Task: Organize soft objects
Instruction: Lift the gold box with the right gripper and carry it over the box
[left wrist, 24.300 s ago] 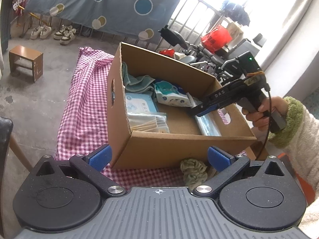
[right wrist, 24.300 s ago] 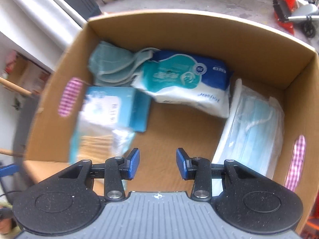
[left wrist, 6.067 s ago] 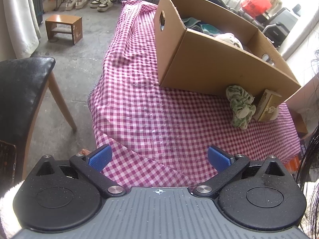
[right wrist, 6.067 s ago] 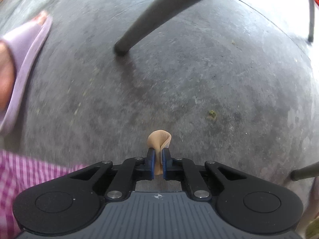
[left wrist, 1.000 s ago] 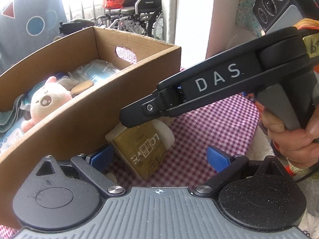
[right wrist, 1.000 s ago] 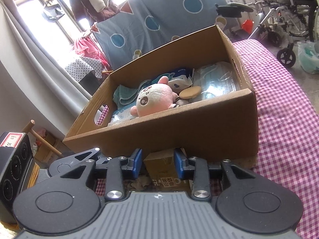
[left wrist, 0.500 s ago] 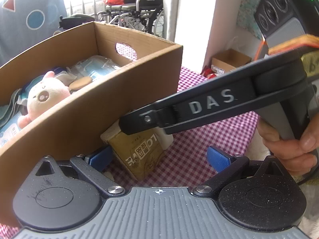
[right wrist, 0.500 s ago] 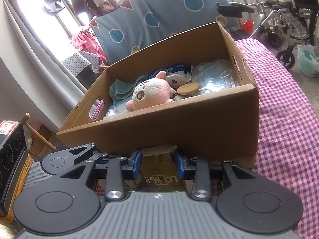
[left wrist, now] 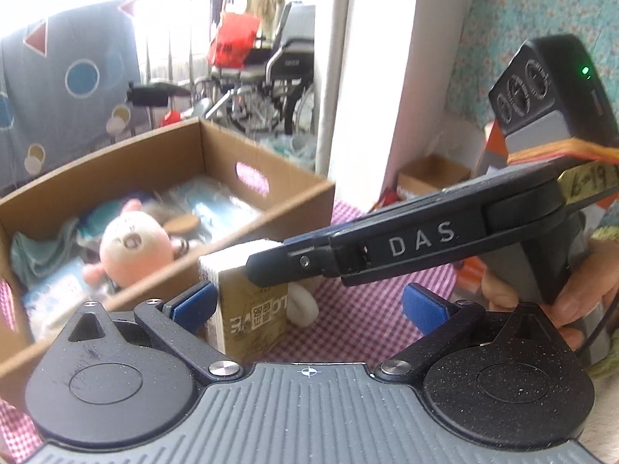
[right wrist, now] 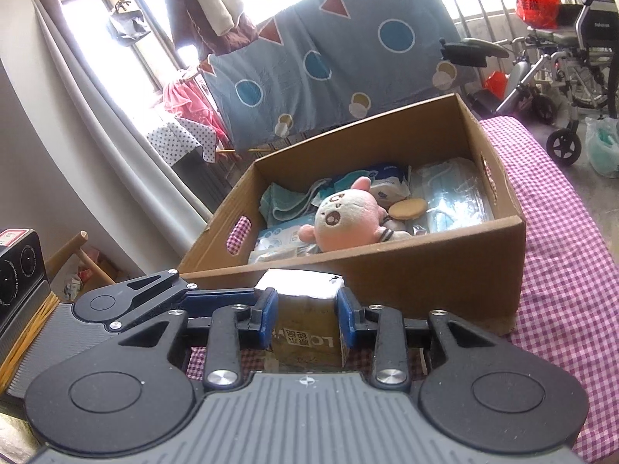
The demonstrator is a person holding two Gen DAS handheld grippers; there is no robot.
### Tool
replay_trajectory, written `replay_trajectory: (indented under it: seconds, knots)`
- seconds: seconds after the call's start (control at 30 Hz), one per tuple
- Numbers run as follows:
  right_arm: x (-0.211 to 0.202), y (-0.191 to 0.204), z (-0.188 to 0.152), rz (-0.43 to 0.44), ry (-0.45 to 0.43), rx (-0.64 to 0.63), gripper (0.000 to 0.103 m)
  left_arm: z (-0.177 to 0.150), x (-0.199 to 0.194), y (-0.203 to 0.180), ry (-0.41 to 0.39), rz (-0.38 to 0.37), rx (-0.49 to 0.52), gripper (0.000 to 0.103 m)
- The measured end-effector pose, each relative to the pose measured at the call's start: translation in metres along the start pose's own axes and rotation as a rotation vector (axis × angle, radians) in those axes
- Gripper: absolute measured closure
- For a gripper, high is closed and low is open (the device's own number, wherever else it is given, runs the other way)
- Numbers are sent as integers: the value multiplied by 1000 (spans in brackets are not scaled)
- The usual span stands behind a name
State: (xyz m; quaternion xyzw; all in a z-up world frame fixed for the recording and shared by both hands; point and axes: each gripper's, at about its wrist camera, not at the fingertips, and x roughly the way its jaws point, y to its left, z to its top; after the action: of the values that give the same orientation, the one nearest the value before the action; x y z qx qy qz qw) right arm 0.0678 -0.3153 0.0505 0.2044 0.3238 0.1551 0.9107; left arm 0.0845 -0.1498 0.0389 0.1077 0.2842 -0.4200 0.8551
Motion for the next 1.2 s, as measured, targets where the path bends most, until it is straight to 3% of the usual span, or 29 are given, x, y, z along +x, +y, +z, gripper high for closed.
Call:
replay_trajectory:
  seconds: [0.27,0.6,0.77,0.93,1.2]
  knots:
    - [-18,28,26,80,-81,-16,66,21,-37,-2,-129,75,73,1]
    - [-5,30,64,94,-140,-61,66,52,-21,18,-165,118,82,1]
    - [17,5,79,90,-105,-13,66,61,4,33,-148,96,45,1]
    - [42,-24,83,59,-56,29,66,61,38,45,-79,75,13,1]
    - [77,-58,92,-7,132,31,66,53,73,65,29,-26,-114,1]
